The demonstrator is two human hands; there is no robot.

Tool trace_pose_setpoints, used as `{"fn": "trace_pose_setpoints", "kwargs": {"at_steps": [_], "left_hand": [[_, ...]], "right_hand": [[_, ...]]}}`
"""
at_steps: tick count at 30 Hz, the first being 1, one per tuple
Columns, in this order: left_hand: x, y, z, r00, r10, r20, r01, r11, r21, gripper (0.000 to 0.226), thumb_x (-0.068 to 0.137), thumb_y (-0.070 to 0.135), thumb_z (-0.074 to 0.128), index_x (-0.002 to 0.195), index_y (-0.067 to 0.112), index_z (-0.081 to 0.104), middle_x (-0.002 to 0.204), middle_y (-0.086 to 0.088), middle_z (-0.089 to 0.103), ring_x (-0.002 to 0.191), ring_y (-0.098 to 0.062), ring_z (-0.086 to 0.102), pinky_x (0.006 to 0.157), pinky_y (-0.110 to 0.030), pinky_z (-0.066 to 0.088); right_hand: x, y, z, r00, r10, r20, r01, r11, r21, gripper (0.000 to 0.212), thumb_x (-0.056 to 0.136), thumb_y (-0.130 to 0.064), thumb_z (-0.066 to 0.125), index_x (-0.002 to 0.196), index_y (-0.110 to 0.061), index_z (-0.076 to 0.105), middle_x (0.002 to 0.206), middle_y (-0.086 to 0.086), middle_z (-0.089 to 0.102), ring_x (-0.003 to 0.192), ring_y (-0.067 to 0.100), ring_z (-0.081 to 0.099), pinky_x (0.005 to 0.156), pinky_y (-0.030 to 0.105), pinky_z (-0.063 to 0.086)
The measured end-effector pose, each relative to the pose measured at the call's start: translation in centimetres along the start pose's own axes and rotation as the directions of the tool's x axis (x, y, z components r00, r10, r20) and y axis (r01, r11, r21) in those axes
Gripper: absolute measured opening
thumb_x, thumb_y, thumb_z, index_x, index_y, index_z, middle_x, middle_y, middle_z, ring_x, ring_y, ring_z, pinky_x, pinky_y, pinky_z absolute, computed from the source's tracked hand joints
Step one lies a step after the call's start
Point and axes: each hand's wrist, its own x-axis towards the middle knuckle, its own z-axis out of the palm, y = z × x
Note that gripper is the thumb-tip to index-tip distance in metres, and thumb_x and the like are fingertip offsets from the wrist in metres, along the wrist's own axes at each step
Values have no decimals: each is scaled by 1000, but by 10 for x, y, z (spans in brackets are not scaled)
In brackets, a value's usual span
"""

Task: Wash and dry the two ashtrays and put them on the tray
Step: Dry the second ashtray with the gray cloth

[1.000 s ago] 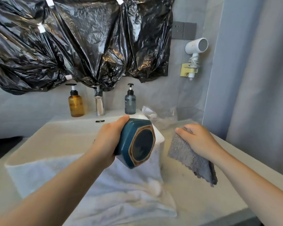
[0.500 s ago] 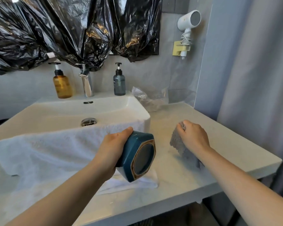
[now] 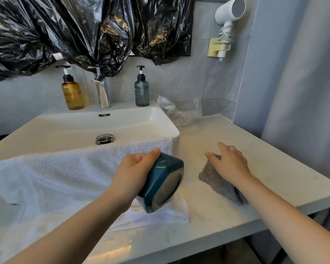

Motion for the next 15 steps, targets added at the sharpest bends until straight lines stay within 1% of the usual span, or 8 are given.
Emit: {"fn": "trace_pose_setpoints", "kwargs": {"at_steps": [2, 3, 5, 6, 7, 9, 12, 15], "left_hand": [[-1, -1, 0, 983, 182, 10, -181, 970, 163, 56, 91, 44, 56, 55, 3, 47, 51, -7, 44, 47, -16, 40, 52, -27, 33], [0, -2, -1, 956, 290, 36, -290, 924, 250, 59, 91, 46, 55, 55, 2, 43, 49, -6, 39, 46, -13, 36, 51, -27, 30], [2, -4, -5, 861, 489, 143, -502, 765, 403, 56, 86, 50, 51, 52, 9, 38, 47, -5, 35, 44, -11, 32, 48, -25, 27], [3, -4, -7, 795, 564, 222, -595, 653, 469, 52, 85, 50, 49, 51, 13, 35, 47, -3, 35, 44, -12, 33, 47, -24, 26], [5, -5, -8, 720, 622, 307, -674, 524, 521, 48, 86, 47, 48, 52, 18, 33, 46, 0, 34, 44, -13, 34, 46, -24, 25], [7, -5, -10, 565, 683, 462, -786, 276, 553, 41, 88, 41, 51, 55, 23, 33, 47, 7, 32, 45, -12, 31, 45, -20, 23], [7, -3, -8, 416, 681, 602, -863, 88, 497, 40, 89, 36, 55, 56, 17, 41, 49, 5, 40, 46, -12, 34, 46, -22, 26], [4, 0, -3, 340, 672, 658, -889, 3, 457, 40, 89, 36, 56, 57, 14, 46, 51, 1, 44, 46, -17, 38, 46, -24, 27]], "right_hand": [[-14, -17, -18, 998, -15, -54, 29, 959, 283, 50, 96, -50, 45, 130, -14, 53, 126, 13, 57, 111, 26, 55, 95, 38, 43], [-22, -26, -26, 1000, 24, -8, -17, 874, 486, 44, 96, -46, 47, 121, -11, 58, 119, 13, 62, 99, 24, 59, 88, 39, 48], [-38, -42, -34, 944, 47, 327, -296, 562, 772, 46, 96, -48, 47, 112, -7, 60, 107, 18, 64, 82, 27, 64, 75, 42, 56], [-45, -47, -36, 869, 1, 494, -445, 438, 781, 52, 95, -53, 47, 114, -6, 58, 106, 20, 63, 80, 30, 66, 71, 41, 59], [-51, -49, -36, 790, -59, 610, -546, 384, 745, 58, 92, -57, 46, 117, -5, 55, 106, 21, 62, 81, 33, 68, 69, 40, 59], [-59, -53, -35, 681, -177, 710, -633, 345, 693, 67, 90, -62, 46, 124, -4, 52, 103, 22, 65, 83, 36, 69, 72, 40, 59], [-66, -61, -34, 635, -302, 711, -644, 300, 703, 64, 92, -59, 46, 121, -3, 58, 93, 18, 68, 81, 30, 69, 76, 40, 58], [-71, -70, -34, 658, -338, 673, -578, 346, 739, 44, 96, -49, 43, 107, -13, 66, 85, 8, 70, 72, 18, 68, 64, 31, 55]]}}
